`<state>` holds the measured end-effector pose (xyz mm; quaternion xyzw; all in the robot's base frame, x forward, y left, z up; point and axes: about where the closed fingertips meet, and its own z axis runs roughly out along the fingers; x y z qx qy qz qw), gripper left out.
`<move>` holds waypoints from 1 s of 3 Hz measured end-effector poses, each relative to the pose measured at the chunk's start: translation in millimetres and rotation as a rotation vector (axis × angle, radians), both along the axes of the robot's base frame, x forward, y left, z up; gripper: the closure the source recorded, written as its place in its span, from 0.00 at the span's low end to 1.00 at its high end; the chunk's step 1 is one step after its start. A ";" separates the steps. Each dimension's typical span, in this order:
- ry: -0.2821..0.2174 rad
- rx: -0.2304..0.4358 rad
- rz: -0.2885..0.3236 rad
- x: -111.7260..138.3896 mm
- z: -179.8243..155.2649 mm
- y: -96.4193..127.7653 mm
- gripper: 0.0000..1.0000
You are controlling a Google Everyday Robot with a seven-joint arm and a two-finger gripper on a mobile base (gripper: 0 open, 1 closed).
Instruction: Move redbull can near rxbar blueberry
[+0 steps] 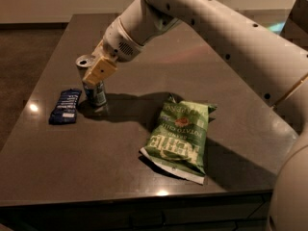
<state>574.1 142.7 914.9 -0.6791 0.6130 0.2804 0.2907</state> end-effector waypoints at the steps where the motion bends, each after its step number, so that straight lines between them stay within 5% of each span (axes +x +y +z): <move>1: 0.006 -0.006 -0.021 9.0 -7.8 -10.1 0.07; 3: 0.007 -0.007 -0.021 9.4 -9.2 -10.0 0.00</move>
Offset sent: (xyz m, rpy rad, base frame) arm 0.0090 -0.0101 -0.0078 -0.0060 0.0056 -0.0214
